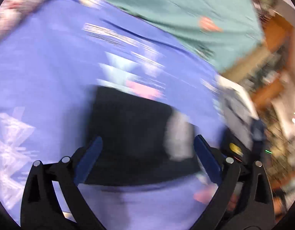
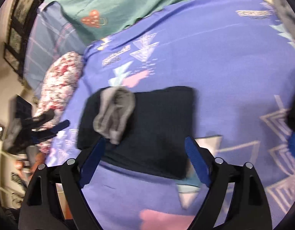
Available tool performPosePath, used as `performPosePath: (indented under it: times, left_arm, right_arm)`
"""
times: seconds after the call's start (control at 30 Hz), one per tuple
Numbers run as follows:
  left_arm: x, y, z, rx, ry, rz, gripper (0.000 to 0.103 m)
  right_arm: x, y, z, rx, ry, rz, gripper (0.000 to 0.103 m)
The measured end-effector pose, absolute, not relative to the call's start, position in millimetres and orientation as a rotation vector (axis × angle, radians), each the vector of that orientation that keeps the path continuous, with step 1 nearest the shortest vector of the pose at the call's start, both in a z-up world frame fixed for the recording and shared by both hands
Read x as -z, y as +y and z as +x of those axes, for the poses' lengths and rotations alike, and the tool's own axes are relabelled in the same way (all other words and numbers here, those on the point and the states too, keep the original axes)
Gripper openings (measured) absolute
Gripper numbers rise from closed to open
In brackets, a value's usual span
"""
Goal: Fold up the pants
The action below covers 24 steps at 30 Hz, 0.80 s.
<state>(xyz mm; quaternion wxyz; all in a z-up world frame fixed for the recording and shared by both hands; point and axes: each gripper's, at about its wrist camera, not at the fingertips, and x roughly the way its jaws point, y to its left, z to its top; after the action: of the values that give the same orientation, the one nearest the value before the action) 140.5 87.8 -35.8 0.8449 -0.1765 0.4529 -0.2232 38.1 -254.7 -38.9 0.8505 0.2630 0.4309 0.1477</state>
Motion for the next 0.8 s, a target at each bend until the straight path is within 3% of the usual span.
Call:
performPosePath:
  times: [0.23, 0.5, 0.53, 0.57, 0.63, 0.73, 0.8]
  left_arm:
    - [94.5, 105.7, 152.5, 0.210, 1.064, -0.241, 0.098]
    - [109.7, 105.8, 152.8, 0.264, 1.043, -0.206, 0.099]
    - [110.4, 107.1, 153.4, 0.274, 1.036, -0.216, 0.100]
    - [109.6, 108.0, 152.5, 0.282, 1.029, -0.224, 0.101]
    - [111.9, 110.2, 150.6, 0.290, 1.009, -0.240, 0.101]
    - [111.9, 108.4, 149.0, 0.293, 1.000, -0.250, 0.101]
    - [111.8, 111.7, 146.9, 0.304, 0.992, -0.277, 0.101]
  right_arm:
    - [46.8, -210.1, 78.7, -0.382, 0.982, 0.588, 0.092]
    - [59.5, -178.3, 112.2, -0.340, 1.023, 0.540, 0.093]
    - [61.0, -174.6, 115.2, -0.333, 1.025, 0.524, 0.087]
    - [62.5, -170.8, 118.4, -0.322, 1.026, 0.510, 0.070]
    - [67.0, -166.3, 122.7, -0.323, 1.046, 0.507, 0.050]
    - [69.9, -163.3, 123.3, -0.309, 1.056, 0.511, 0.032]
    - [63.5, -163.3, 119.6, -0.319, 1.027, 0.519, 0.027]
